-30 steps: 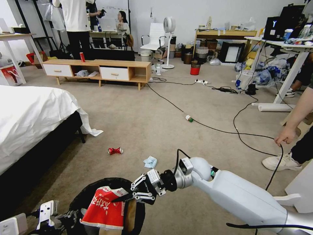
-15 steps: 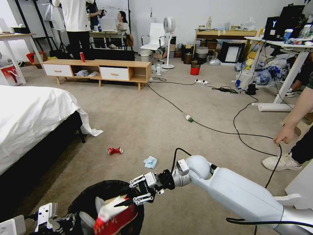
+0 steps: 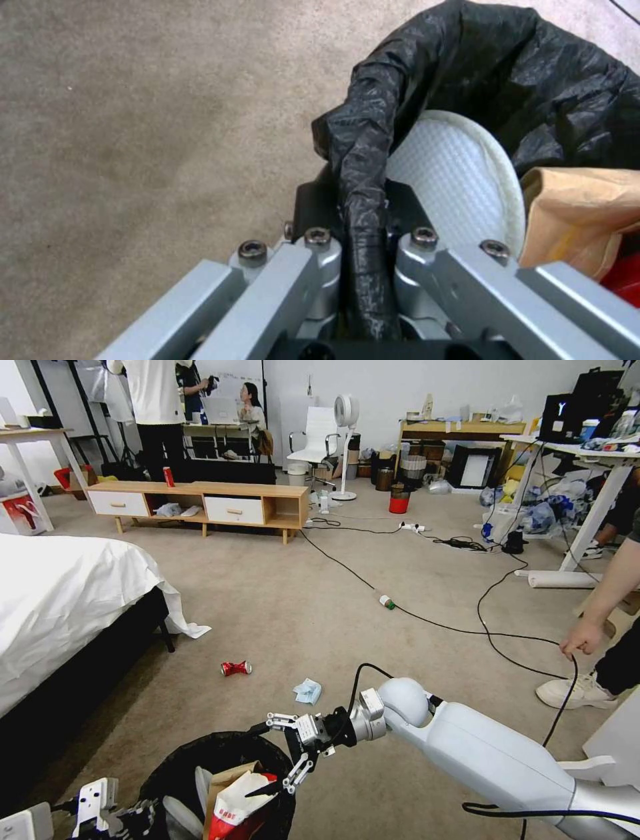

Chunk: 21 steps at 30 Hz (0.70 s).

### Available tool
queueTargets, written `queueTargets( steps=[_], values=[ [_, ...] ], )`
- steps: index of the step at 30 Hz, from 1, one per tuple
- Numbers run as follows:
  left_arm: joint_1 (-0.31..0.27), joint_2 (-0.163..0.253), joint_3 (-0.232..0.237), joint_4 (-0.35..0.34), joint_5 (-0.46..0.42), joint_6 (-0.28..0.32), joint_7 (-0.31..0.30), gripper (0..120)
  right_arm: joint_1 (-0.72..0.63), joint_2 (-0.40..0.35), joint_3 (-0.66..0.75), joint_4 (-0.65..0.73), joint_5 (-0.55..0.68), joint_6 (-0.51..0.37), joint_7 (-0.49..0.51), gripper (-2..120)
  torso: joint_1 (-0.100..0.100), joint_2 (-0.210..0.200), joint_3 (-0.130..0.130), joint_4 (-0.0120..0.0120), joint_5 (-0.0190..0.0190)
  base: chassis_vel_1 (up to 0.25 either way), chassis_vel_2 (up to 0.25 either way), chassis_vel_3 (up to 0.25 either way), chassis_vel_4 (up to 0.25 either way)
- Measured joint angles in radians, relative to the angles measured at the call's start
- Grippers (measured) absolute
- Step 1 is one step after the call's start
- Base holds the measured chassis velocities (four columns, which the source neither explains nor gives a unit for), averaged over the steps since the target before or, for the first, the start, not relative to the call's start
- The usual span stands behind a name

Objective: Pick up the trash bin and place the garbage on the floor into it.

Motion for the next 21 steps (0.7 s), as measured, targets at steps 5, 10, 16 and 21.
queueTargets(
  steps=[5, 10, 16, 21],
  values=[
    [-0.006, -0.005, 0.004, 0.000, 0.006, 0.000, 0.000, 4, -0.036, 0.000, 0.052, 0.043, 0.152, -0.001, 0.023, 100, 0.000, 0.000, 0.000, 0.0001, 0.0000, 0.000, 0.000, 0.000, 0.000],
    [-0.016, -0.013, 0.005, 0.000, 0.021, 0.000, 0.008, 4, -0.121, -0.001, 0.202, 0.087, 0.203, 0.007, 0.295, 100, 0.000, 0.000, 0.000, 0.0002, 0.0002, 0.000, 0.000, 0.000, 0.000],
    [-0.032, -0.015, -0.002, 0.000, 0.049, 0.000, 0.031, 4, -0.253, -0.055, 0.366, 0.174, 0.077, -0.014, 0.876, 100, 0.000, 0.000, 0.000, 0.0000, 0.0000, 0.000, 0.000, 0.000, 0.000],
    [-0.046, -0.015, 0.004, 0.000, 0.069, 0.000, 0.042, 4, -0.394, -0.084, 0.452, 0.261, -0.008, -0.102, 1.237, 100, 0.000, 0.000, 0.000, 0.0000, 0.0000, 0.000, 0.000, 0.000, 0.000]
  ],
)
